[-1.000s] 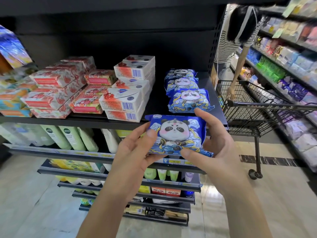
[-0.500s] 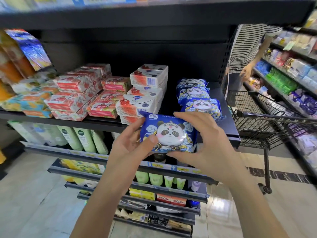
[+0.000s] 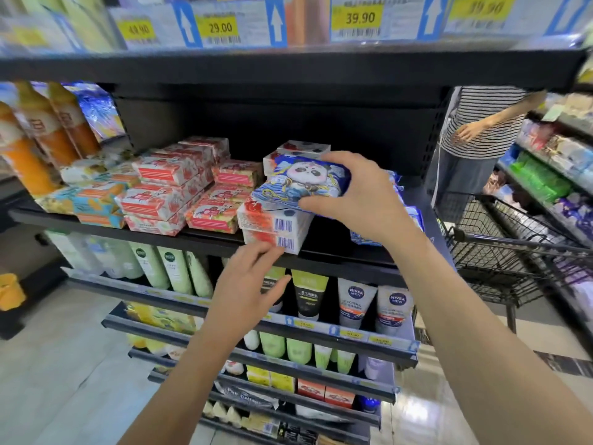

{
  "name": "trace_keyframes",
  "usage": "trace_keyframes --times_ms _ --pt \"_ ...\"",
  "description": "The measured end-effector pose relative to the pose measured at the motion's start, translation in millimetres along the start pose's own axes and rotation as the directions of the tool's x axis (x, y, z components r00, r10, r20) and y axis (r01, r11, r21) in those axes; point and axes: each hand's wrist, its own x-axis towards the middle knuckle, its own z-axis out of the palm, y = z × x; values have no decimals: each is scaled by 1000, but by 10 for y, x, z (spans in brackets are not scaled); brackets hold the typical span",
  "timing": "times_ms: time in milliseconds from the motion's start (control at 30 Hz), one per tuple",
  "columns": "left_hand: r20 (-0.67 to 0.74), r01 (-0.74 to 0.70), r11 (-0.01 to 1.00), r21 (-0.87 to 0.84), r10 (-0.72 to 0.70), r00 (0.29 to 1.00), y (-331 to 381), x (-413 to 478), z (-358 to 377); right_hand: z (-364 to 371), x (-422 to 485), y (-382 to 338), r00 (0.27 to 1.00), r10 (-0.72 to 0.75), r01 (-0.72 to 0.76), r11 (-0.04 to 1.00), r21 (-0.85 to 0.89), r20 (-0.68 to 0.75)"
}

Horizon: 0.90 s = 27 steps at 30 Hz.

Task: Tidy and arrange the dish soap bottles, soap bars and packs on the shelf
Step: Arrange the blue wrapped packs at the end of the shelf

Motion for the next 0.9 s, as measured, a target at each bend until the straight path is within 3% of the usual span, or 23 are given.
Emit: trace_keyframes --times_ms 200,567,633,767,833,900 --pt "-82 47 998 -47 -51 995 12 8 141 230 383 48 997 47 -43 998 -54 68" --pt "-169 97 986 -139 -120 978 34 47 249 105 243 232 995 88 -87 995 -40 38" --pt "-180 101 984 -147 -127 975 40 52 254 -118 151 355 992 120 -115 988 -102 45" --pt "-185 122 980 -159 -151 971 54 49 263 -493 -64 674 926 317 -232 905 -356 205" --pt "-187 129 978 -165 -160 969 63 49 266 -526 -168 806 900 375 -217 829 -515 224" --pt "-184 139 976 -166 -169 968 79 52 261 -500 -255 900 913 349 -181 811 -557 212"
